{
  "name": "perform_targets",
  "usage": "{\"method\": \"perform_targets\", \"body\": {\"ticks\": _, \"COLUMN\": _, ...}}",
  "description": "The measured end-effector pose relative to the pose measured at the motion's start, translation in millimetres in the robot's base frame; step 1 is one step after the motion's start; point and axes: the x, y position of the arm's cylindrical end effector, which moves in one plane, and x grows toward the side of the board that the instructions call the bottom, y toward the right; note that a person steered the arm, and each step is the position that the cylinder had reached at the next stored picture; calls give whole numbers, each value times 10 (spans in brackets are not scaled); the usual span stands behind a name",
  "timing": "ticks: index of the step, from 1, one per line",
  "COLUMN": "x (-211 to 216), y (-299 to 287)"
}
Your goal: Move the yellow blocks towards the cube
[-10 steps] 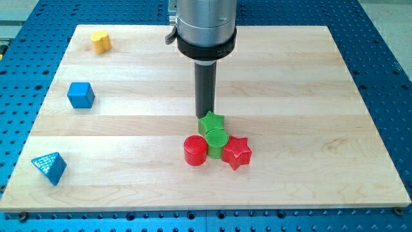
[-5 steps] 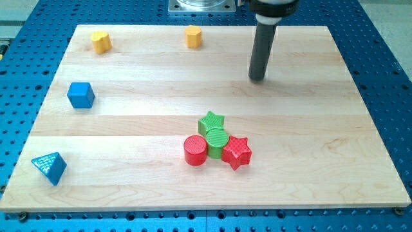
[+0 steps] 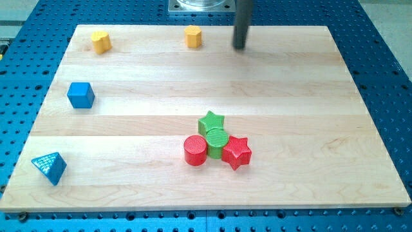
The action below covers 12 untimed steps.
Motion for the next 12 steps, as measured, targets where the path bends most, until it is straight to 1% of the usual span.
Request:
{"method": "perform_targets", "body": {"ticks": 1, "x": -292, "y": 149}}
{"method": "perform_targets", "body": {"ticks": 2, "x": -366, "y": -341}}
{"method": "perform_targets", "body": {"ticks": 3, "x": -302, "y": -1068}}
{"method": "perform_targets", "body": {"ticks": 4, "x": -429, "y": -1187}}
{"method": "perform_targets", "body": {"ticks": 5, "x": -209, "y": -1789}}
{"method": "perform_targets", "body": {"ticks": 6, "x": 765, "y": -2005}}
{"method": "perform_targets", "body": {"ticks": 7, "x": 887, "y": -1878}}
{"method": "perform_targets", "body": {"ticks": 8, "x": 1075, "y": -1630}}
{"method": "perform_targets", "body": {"ticks": 9, "x": 1092, "y": -1833}}
{"method": "perform_targets", "body": {"ticks": 10, "x": 1017, "y": -1978}}
{"method": "perform_targets", "body": {"ticks": 11, "x": 698, "y": -1881}}
{"method": "perform_targets", "body": {"ticks": 12, "x": -182, "y": -1812}}
